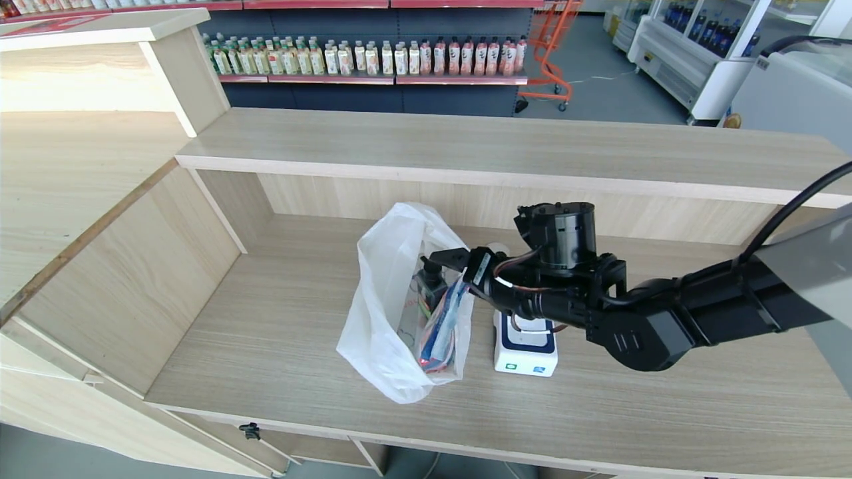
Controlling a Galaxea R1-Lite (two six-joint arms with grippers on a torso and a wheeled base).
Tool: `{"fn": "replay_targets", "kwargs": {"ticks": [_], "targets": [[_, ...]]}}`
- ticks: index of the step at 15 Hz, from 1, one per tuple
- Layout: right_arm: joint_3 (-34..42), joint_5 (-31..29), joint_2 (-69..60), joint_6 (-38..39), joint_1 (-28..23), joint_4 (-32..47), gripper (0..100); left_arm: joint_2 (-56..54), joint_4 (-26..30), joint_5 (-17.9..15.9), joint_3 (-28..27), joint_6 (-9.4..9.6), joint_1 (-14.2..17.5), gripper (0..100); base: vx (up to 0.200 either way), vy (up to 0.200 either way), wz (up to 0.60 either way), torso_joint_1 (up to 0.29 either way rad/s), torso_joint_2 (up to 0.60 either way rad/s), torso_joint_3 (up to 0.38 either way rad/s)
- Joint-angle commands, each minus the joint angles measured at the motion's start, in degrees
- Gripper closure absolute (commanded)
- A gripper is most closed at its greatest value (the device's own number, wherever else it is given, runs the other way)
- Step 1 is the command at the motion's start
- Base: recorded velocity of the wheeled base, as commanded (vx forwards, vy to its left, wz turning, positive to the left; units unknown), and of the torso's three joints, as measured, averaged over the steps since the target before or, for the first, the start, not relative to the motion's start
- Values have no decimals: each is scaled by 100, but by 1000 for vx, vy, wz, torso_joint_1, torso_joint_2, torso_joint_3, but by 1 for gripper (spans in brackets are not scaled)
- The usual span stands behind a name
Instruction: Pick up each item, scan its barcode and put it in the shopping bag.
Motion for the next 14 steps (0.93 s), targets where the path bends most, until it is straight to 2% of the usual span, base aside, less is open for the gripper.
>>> {"fn": "replay_targets", "kwargs": {"ticks": [1, 3, 5, 6, 7, 8, 9, 11, 12, 13, 14], "targets": [[12, 3, -161, 108, -41, -8, 0, 0, 0, 0, 0, 4, 1, 0, 0, 0, 0, 0, 0, 0], [311, 3, -601, 134, -41, 10, 0, 0, 0, 0, 0, 4, 1, 0, 0, 0, 0, 0, 0, 0], [1093, 109, -1691, -165, -252, 54, 0, 0, 0, 0, 0, 4, 1, 0, 0, 0, 0, 0, 0, 0], [1629, 135, -2394, -982, -481, 107, 0, 0, 0, 0, 0, 4, 1, 0, 0, 0, 0, 0, 0, 0], [2280, 91, -3132, -2221, -823, 335, 0, 9, 0, 0, 0, -4, 1, 0, 0, 0, 0, 0, 0, 0], [2825, -5, -3668, -3250, -1333, 493, 0, 9, 0, 0, 0, 4, 1, 0, 0, 0, 0, 0, 0, 0], [3431, -260, -4301, -3935, -1834, 555, 0, 9, 0, 0, 0, 4, 1, 0, 0, 0, 0, 0, 0, 0], [5171, -902, -6041, -4014, -2168, 564, 0, 0, 0, 0, 0, 4, 1, 0, 0, 0, 0, 0, 0, 0], [5866, -919, -6780, -4050, -2520, 616, 0, 9, 0, 0, 0, 4, 1, 0, 0, 0, 0, 0, 0, 0], [6411, -893, -7483, -4067, -2889, 836, 0, 0, 0, 0, 0, 4, 1, 0, 0, 0, 0, 0, 0, 0], [6463, -876, -8247, -4076, -3249, 1522, 0, 9, 0, 0, 0, 4, 1, 0, 0, 0, 0, 0, 0, 0]]}}
